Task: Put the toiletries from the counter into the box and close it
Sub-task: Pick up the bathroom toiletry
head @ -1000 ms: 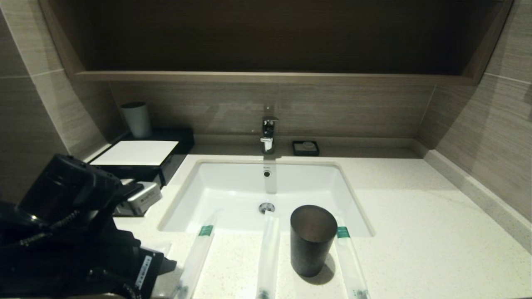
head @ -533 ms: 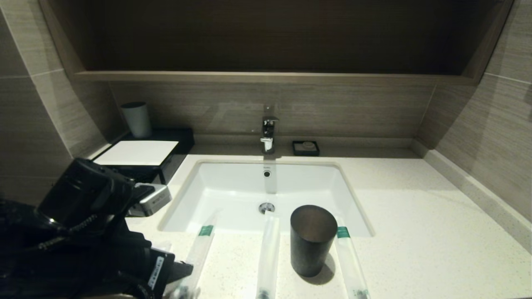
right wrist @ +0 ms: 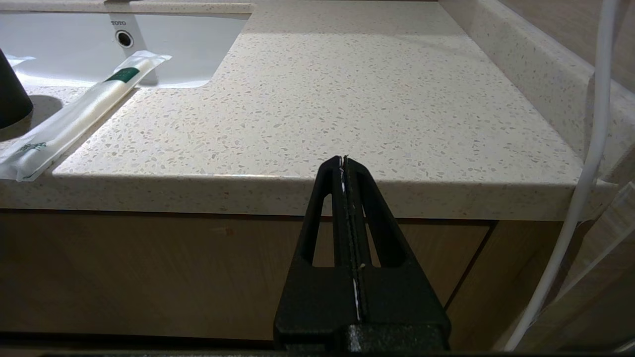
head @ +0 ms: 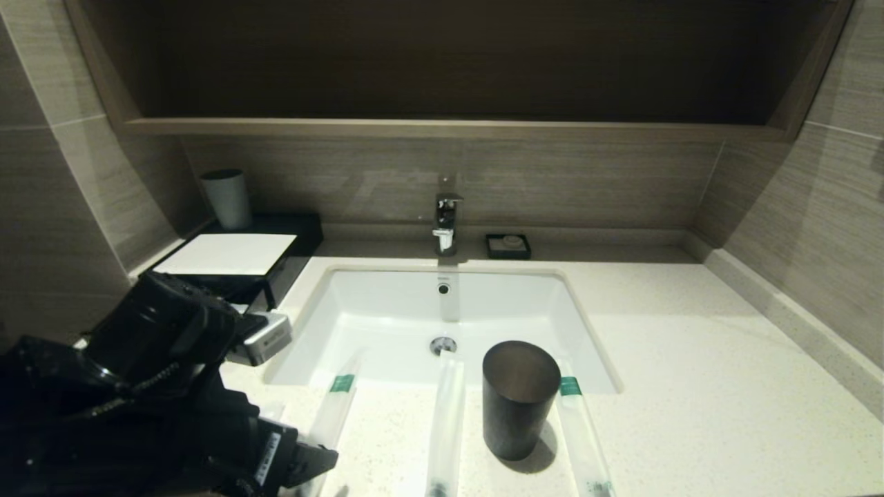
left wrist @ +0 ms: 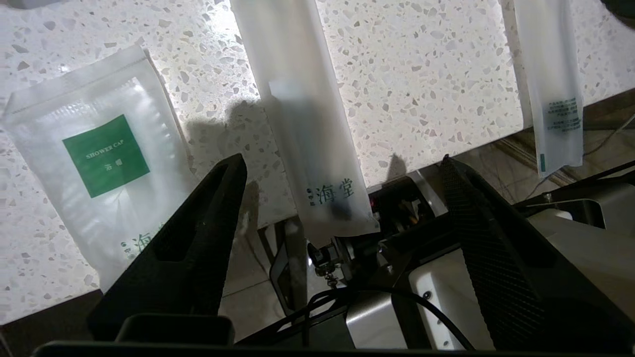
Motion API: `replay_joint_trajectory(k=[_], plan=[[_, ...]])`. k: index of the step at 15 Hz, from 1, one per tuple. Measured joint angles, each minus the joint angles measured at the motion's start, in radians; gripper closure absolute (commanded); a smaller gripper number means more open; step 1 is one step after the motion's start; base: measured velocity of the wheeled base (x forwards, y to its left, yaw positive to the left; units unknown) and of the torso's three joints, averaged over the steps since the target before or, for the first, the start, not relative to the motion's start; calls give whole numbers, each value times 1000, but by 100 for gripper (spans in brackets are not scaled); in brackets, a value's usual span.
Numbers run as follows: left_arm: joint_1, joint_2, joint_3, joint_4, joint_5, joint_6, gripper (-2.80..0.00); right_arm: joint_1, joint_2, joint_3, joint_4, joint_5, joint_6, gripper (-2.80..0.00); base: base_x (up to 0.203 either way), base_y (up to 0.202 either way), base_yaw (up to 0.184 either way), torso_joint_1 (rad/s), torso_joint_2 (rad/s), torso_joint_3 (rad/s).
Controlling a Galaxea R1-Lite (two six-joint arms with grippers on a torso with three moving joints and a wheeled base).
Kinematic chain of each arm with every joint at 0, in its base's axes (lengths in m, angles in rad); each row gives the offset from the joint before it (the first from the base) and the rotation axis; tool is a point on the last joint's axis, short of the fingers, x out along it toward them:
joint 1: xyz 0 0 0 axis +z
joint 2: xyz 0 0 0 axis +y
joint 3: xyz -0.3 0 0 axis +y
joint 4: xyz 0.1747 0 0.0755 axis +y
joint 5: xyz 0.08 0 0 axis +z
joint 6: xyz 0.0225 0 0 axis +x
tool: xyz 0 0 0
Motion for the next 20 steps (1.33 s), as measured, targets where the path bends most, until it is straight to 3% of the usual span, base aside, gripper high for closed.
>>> replay_joint_trajectory(k=[4, 7, 11, 15, 20], plan=[[-28, 15, 3, -2, 61, -4, -280, 0, 0, 0, 0, 0, 0, 0, 0, 0, 0, 0, 0, 0], [-35, 30, -4, -9, 71, -17, -280, 0, 0, 0, 0, 0, 0, 0, 0, 0, 0, 0, 0, 0], [-48, 53, -24, -7, 88, -86, -280, 0, 0, 0, 0, 0, 0, 0, 0, 0, 0, 0, 0, 0], [-92, 96, -29, -8, 180, -142, -280, 0, 0, 0, 0, 0, 0, 0, 0, 0, 0, 0, 0, 0], [-120, 117, -27, -15, 187, -151, -280, 0, 0, 0, 0, 0, 0, 0, 0, 0, 0, 0, 0, 0]])
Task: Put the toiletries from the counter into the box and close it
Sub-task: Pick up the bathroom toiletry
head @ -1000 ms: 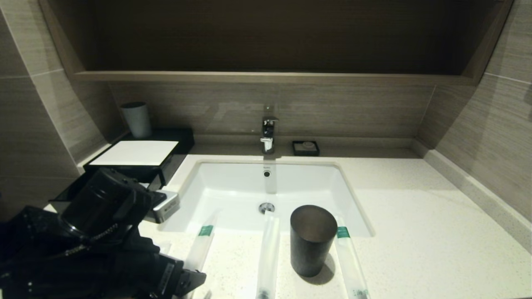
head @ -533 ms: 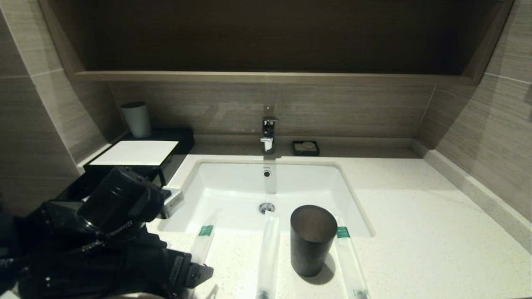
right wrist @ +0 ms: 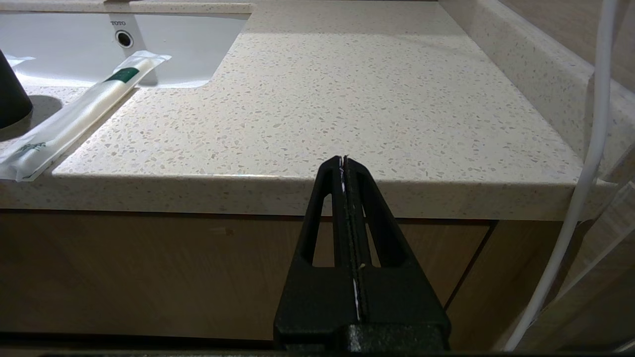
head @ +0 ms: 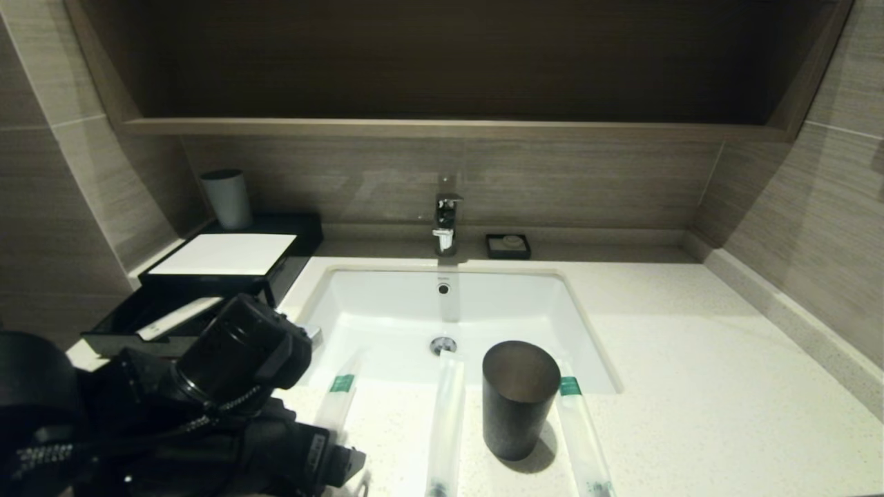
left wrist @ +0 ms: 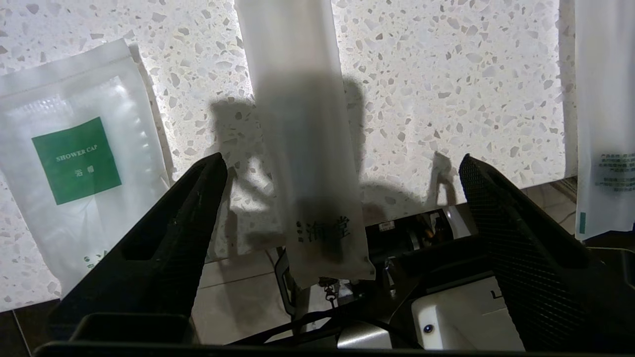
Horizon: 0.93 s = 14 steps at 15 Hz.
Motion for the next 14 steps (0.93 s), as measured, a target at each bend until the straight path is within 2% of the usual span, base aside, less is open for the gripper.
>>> replay_joint_trajectory(k=[7, 14], plan=[[-3, 15, 3, 0, 44, 1, -280, 0, 0, 0, 0, 0, 0, 0, 0, 0, 0, 0, 0, 0], [-3, 35, 1, -16, 49, -8, -280, 0, 0, 0, 0, 0, 0, 0, 0, 0, 0, 0, 0, 0]])
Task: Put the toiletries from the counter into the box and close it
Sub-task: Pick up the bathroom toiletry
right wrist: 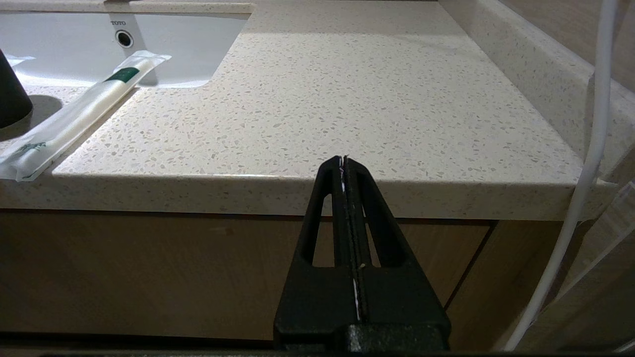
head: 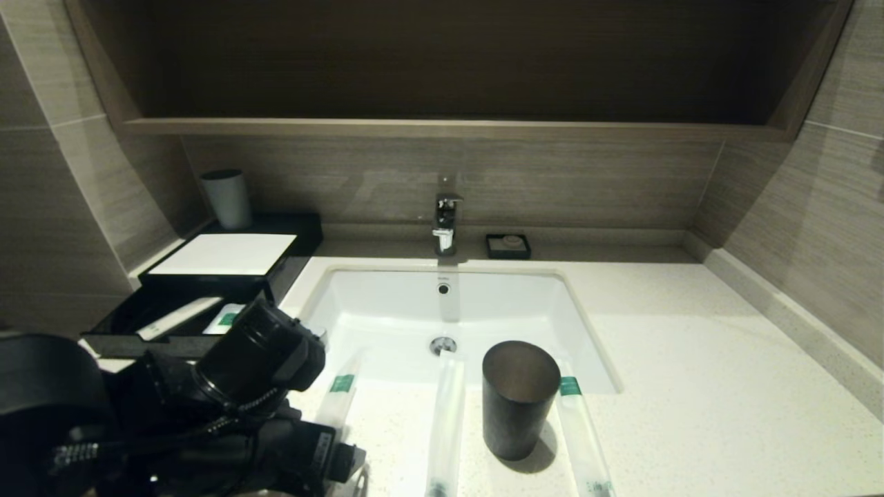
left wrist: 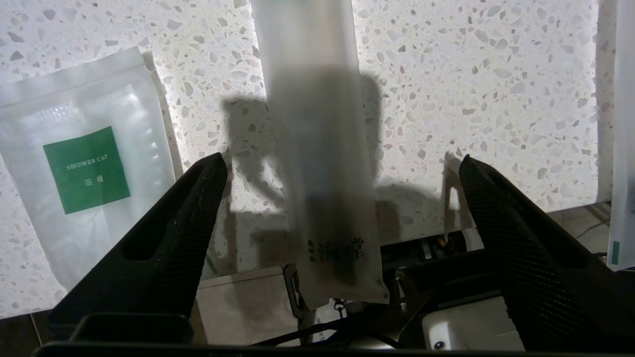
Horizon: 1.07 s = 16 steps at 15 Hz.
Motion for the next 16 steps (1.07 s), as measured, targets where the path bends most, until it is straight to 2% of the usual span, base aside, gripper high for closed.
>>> replay_joint_trajectory(k=[16], plan=[[-19, 15, 14, -13, 31, 4, -280, 0, 0, 0, 0, 0, 0, 0, 0, 0, 0, 0, 0, 0]])
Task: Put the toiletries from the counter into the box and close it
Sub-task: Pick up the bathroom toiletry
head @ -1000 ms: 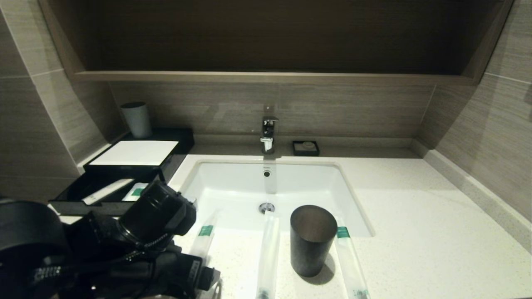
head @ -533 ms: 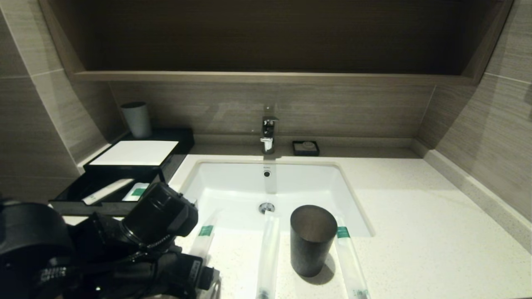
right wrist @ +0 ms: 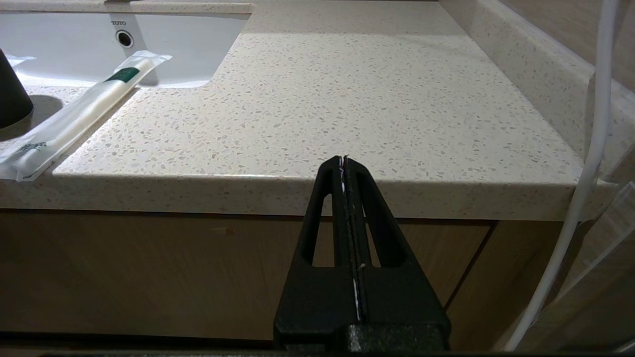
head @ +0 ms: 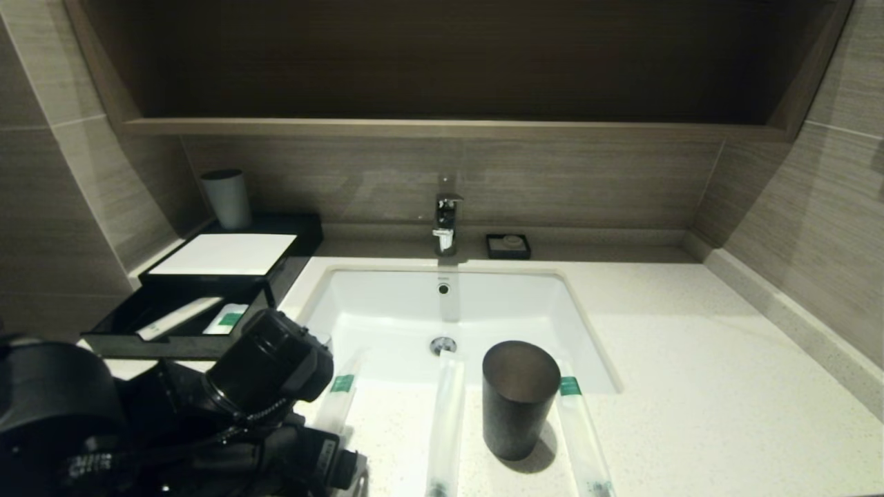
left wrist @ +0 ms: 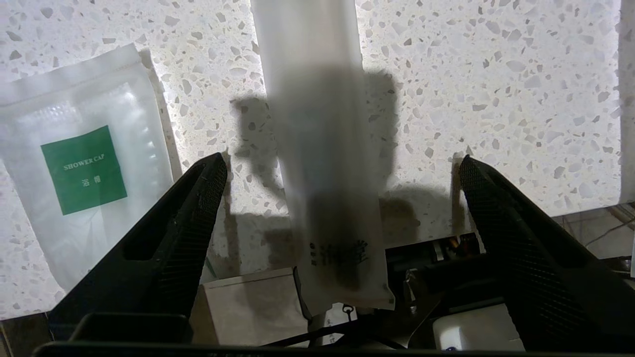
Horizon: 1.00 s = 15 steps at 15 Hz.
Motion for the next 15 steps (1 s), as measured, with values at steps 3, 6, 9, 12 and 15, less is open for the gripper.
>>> replay_joint_trajectory(k=[3, 6, 9, 12, 15], plan=[[-1, 2, 2, 0, 9, -1, -280, 0, 0, 0, 0, 0, 0, 0, 0, 0, 0, 0, 0, 0], [-2, 4, 3, -1, 10, -1, -280, 0, 0, 0, 0, 0, 0, 0, 0, 0, 0, 0, 0, 0], [-2, 5, 3, -1, 10, -1, -280, 0, 0, 0, 0, 0, 0, 0, 0, 0, 0, 0, 0, 0], [-2, 5, 3, -1, 11, -1, -280, 0, 0, 0, 0, 0, 0, 0, 0, 0, 0, 0, 0, 0], [-2, 6, 5, -1, 12, 0, 0, 0, 0, 0, 0, 0, 0, 0, 0, 0, 0, 0, 0, 0]])
